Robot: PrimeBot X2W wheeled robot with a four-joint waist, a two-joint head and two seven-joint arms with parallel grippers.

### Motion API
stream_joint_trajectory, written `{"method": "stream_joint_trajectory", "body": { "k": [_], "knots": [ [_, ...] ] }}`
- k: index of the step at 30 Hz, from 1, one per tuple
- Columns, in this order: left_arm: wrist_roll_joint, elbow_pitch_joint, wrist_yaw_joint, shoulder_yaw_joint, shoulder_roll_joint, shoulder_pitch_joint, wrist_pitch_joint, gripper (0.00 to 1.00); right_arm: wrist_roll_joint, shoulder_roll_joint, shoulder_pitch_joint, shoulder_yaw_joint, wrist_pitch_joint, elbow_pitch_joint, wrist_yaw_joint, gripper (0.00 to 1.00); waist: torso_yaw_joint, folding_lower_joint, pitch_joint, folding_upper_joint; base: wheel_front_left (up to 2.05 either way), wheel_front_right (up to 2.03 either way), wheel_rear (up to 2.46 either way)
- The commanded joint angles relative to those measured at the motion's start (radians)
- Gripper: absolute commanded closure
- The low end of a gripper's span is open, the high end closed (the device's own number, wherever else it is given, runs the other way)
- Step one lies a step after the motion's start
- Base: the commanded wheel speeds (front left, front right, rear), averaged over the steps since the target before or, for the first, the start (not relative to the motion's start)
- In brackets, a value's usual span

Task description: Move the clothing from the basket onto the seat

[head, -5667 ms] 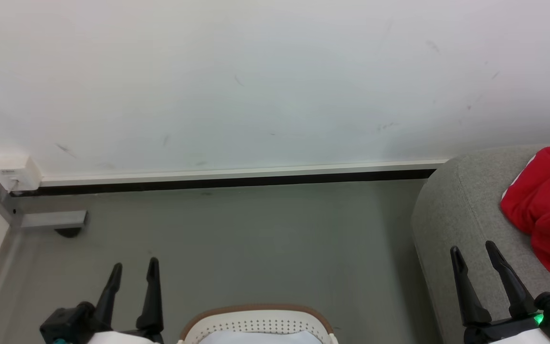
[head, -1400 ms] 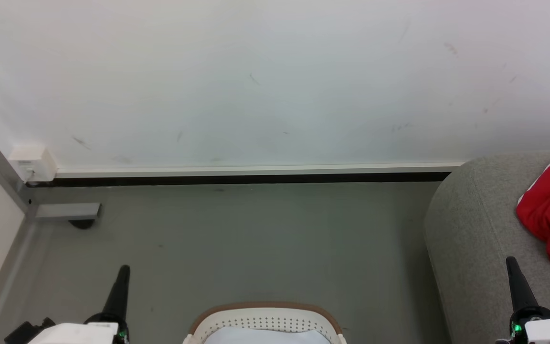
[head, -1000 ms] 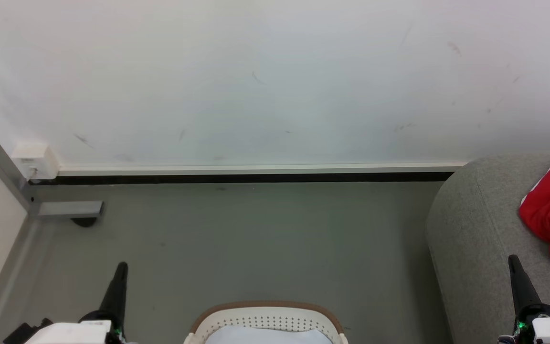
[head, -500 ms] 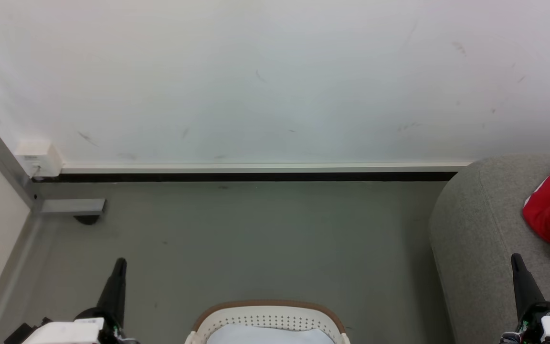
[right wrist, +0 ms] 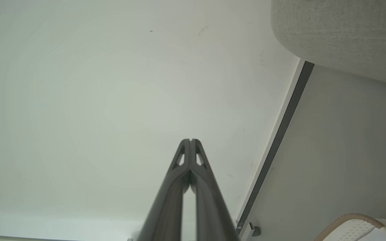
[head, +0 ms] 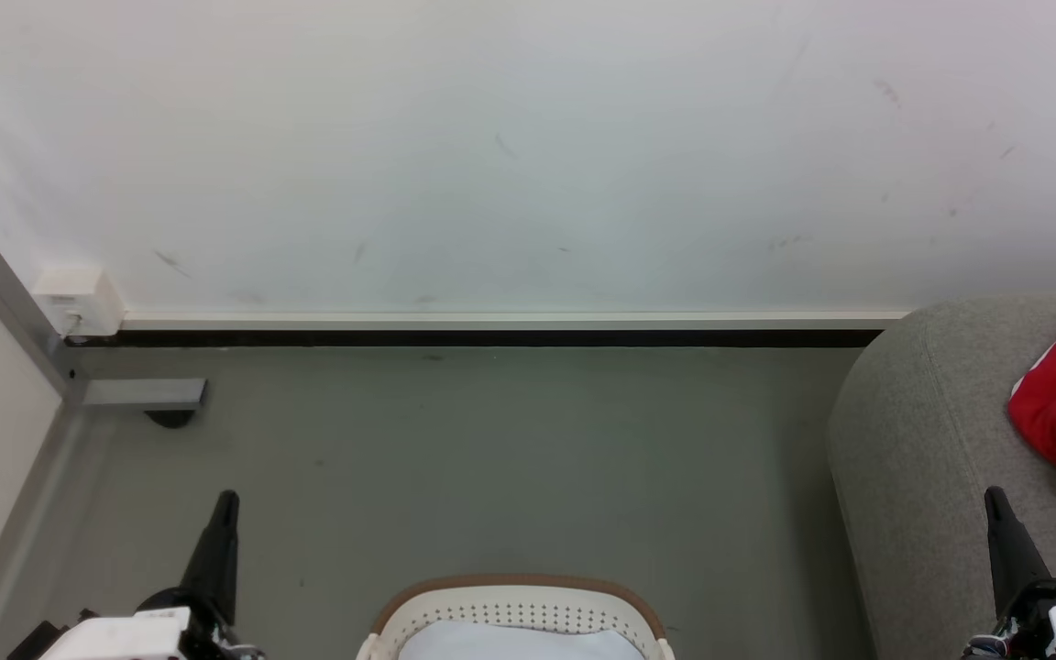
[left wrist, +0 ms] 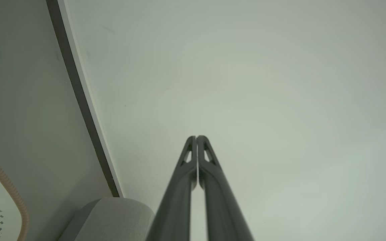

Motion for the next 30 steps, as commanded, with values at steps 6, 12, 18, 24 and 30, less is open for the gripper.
{"method": "stream_joint_trajectory", "body": {
  "k": [6, 12, 18, 24, 30],
  "knots": [
    [-0.013, 0.001, -0.002, 0.002, 0.001, -0.009, 0.004, 1.00, -0.001, 0.002, -0.011, -0.004, 0.005, 0.002, -0.002, 1.00, 0.000, 0.0000, 0.000, 0.0000, 0.00, 0.00, 0.00],
    [-0.014, 0.000, -0.001, 0.002, 0.001, -0.009, 0.004, 1.00, -0.002, 0.002, -0.011, -0.005, 0.006, 0.002, -0.002, 1.00, 0.000, 0.0000, 0.000, 0.0000, 0.00, 0.00, 0.00],
    [-0.014, 0.000, -0.001, 0.002, 0.001, -0.009, 0.004, 1.00, -0.003, 0.003, -0.012, -0.006, 0.006, 0.002, -0.002, 1.00, 0.000, 0.0000, 0.000, 0.0000, 0.00, 0.00, 0.00],
    [-0.014, 0.000, -0.001, 0.002, 0.001, -0.009, 0.004, 1.00, -0.004, 0.004, -0.012, -0.007, 0.006, 0.002, -0.002, 1.00, 0.000, 0.0000, 0.000, 0.0000, 0.00, 0.00, 0.00],
    [-0.014, 0.000, -0.002, 0.002, 0.001, -0.009, 0.004, 1.00, -0.005, 0.004, -0.012, -0.008, 0.007, 0.003, -0.002, 1.00, 0.000, 0.0000, 0.000, 0.0000, 0.00, 0.00, 0.00]
  ]
}}
